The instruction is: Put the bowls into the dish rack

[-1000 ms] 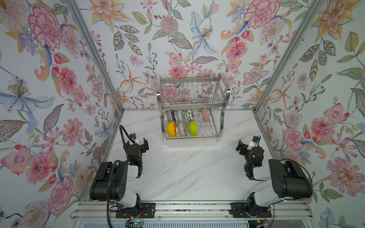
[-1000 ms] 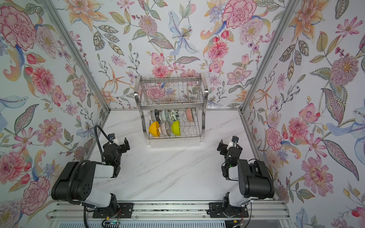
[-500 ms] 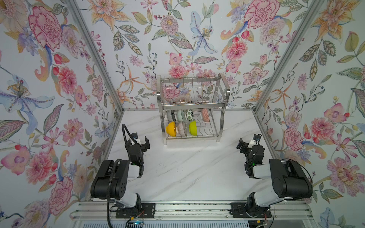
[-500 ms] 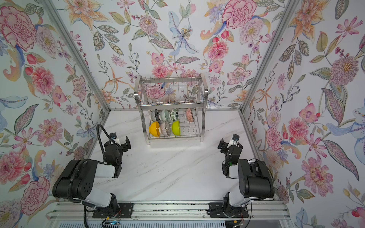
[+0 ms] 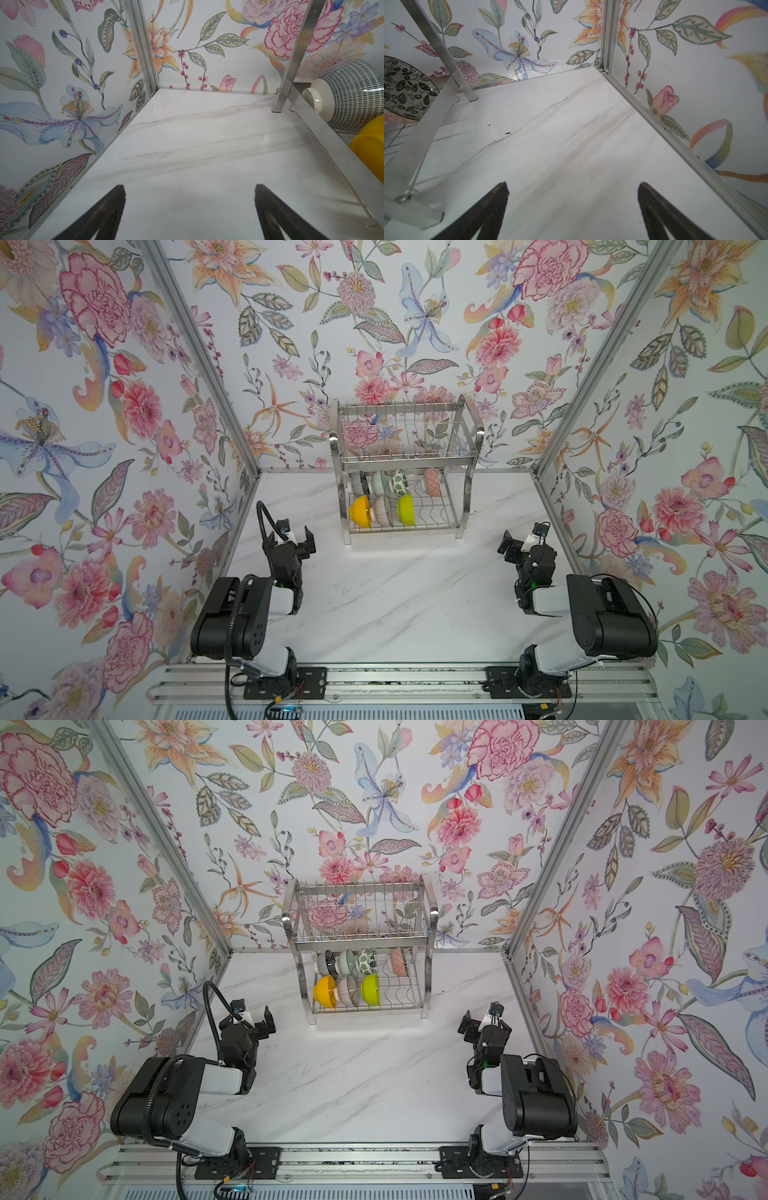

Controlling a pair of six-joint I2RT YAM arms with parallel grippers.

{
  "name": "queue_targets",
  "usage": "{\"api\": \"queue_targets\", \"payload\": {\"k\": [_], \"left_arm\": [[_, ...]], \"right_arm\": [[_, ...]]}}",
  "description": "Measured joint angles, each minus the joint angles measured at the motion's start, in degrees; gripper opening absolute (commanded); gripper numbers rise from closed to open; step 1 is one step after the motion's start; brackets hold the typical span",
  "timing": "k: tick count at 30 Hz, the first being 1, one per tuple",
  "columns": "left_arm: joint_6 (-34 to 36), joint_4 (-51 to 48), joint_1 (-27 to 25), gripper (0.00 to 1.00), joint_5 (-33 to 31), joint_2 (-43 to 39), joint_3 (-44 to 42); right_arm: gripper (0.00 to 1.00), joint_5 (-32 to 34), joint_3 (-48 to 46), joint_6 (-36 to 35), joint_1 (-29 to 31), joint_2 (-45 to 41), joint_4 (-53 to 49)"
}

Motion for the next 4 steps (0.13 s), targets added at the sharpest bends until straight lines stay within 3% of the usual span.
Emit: {"api": "queue_targets", "payload": {"k": [4], "left_arm": [[0.02,0.00,0.00,0.99,0.00,0.00,0.00]], "right_arm": [[0.99,-0.02,0.00,0.00,-0.04,0.00,-0.24]]}}
